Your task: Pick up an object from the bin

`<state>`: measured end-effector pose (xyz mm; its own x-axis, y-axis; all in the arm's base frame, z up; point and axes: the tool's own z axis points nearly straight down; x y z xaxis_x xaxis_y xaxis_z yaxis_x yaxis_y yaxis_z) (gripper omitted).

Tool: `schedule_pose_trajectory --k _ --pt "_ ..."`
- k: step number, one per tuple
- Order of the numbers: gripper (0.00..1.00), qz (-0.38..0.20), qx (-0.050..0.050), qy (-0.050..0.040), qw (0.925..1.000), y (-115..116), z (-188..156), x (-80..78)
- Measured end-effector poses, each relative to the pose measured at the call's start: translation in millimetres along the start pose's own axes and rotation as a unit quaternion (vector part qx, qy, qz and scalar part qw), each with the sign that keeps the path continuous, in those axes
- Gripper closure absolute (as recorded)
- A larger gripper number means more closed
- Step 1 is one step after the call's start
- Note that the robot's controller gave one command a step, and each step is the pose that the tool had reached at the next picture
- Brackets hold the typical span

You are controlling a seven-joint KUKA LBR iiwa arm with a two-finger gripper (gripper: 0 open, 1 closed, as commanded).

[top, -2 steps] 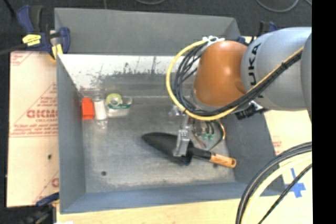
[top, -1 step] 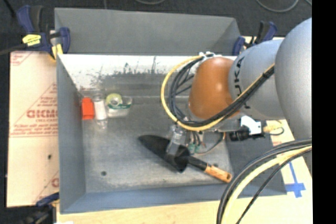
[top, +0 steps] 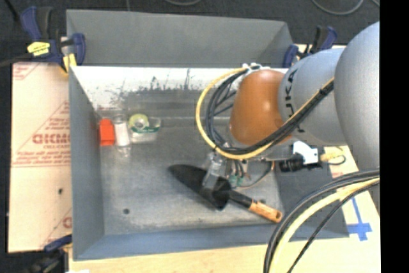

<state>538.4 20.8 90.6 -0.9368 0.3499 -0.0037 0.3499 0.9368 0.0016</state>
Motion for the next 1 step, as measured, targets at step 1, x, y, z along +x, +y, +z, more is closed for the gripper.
schedule_pose_trajectory --k 1 --pt "1.0 -0.019 -0.001 -0.0009 0.9998 -6.7 -86.5 -10.4"
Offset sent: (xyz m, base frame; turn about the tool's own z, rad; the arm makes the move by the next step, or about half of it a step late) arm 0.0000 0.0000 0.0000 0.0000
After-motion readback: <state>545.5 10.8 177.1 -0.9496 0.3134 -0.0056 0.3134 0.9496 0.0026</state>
